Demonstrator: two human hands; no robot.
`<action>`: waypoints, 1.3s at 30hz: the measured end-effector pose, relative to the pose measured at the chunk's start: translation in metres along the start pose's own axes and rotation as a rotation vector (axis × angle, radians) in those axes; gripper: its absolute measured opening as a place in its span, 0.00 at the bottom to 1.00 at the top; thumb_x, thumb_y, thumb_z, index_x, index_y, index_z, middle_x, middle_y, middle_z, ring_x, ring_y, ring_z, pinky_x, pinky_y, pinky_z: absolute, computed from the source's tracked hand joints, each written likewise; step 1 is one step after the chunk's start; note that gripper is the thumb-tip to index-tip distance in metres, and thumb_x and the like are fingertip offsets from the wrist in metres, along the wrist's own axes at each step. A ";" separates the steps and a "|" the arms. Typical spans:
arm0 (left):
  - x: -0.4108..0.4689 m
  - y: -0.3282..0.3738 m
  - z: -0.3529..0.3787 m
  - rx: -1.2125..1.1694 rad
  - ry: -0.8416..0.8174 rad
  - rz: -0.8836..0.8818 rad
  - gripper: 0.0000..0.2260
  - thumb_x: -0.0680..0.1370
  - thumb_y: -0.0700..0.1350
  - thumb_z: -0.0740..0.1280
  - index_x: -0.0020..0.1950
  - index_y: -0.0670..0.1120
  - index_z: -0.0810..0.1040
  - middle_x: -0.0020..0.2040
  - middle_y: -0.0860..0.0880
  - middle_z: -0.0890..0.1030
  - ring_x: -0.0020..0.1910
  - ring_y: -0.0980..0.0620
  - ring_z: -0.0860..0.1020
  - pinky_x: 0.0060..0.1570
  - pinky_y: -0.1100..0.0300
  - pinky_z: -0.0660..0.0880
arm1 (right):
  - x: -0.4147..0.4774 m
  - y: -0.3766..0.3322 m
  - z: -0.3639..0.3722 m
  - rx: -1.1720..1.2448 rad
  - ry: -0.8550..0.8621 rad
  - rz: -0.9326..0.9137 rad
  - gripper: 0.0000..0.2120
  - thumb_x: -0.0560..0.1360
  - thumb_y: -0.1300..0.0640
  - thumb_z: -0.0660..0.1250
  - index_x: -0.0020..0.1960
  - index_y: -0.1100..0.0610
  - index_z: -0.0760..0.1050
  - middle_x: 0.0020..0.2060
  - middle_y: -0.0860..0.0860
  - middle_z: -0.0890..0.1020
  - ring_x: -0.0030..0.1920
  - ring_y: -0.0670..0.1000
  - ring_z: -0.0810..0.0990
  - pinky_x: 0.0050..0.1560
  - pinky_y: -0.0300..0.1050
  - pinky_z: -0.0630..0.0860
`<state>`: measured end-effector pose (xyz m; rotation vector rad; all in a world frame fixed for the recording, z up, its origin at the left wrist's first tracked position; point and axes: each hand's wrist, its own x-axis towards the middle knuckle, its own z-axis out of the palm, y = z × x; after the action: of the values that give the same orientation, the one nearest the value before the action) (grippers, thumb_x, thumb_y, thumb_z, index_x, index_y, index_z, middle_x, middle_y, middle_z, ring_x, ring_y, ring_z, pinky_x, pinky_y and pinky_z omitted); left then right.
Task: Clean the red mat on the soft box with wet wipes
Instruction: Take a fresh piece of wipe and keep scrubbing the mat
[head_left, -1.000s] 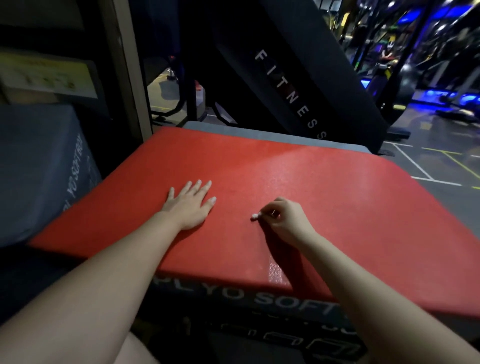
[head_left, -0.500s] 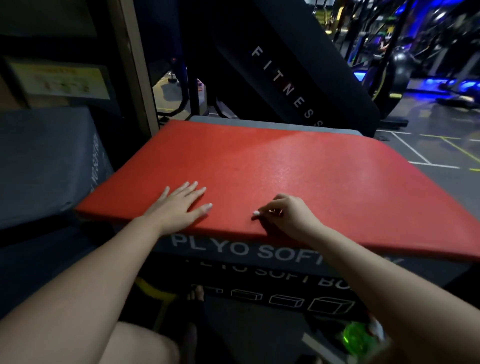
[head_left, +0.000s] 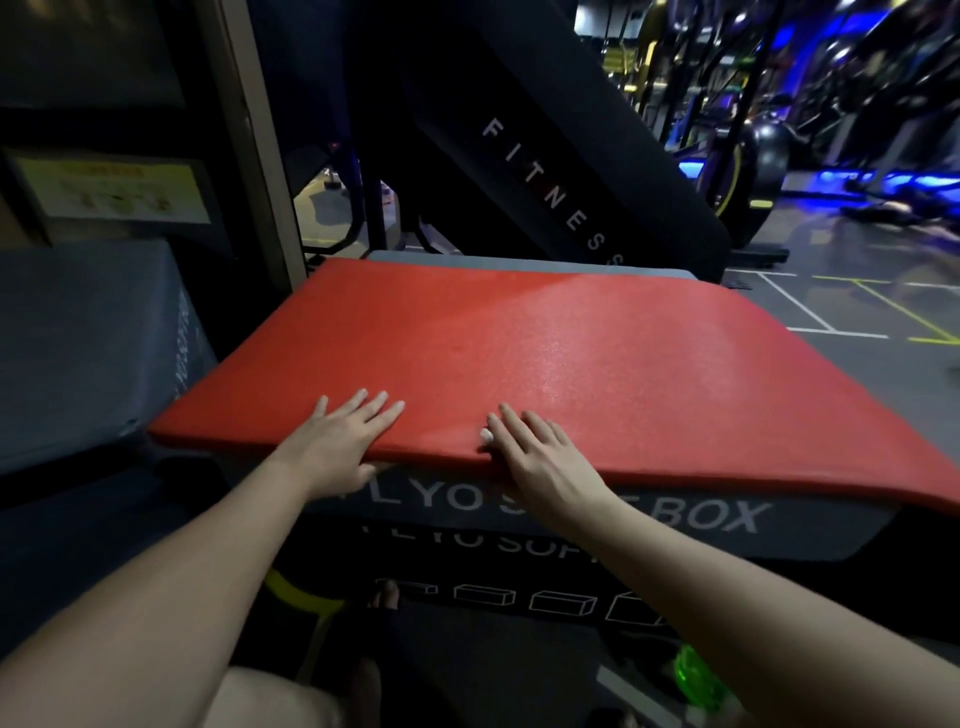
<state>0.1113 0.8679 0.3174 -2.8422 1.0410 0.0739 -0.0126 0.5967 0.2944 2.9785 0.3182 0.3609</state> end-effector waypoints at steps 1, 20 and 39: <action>0.001 0.001 -0.002 -0.018 0.009 -0.008 0.39 0.81 0.52 0.66 0.84 0.55 0.43 0.84 0.51 0.48 0.83 0.48 0.46 0.80 0.39 0.50 | 0.001 0.003 0.001 -0.015 0.015 0.014 0.39 0.74 0.59 0.70 0.78 0.61 0.53 0.76 0.64 0.60 0.73 0.68 0.64 0.71 0.62 0.65; 0.077 0.164 -0.026 -0.025 0.010 0.228 0.35 0.83 0.54 0.63 0.83 0.44 0.50 0.82 0.42 0.56 0.82 0.41 0.53 0.78 0.39 0.57 | -0.093 0.146 -0.030 0.054 -0.189 0.288 0.32 0.78 0.67 0.59 0.79 0.55 0.54 0.78 0.55 0.59 0.78 0.57 0.57 0.76 0.54 0.57; 0.078 0.082 -0.014 -0.308 0.129 0.019 0.26 0.85 0.62 0.53 0.80 0.52 0.66 0.82 0.50 0.62 0.80 0.52 0.59 0.79 0.50 0.55 | -0.083 0.140 -0.061 0.680 -0.018 0.343 0.11 0.69 0.40 0.75 0.42 0.46 0.85 0.36 0.42 0.84 0.39 0.41 0.81 0.41 0.37 0.75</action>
<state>0.1175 0.7542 0.3177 -3.1497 1.1737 0.0584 -0.0791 0.4479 0.3551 3.7123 -0.1101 0.3021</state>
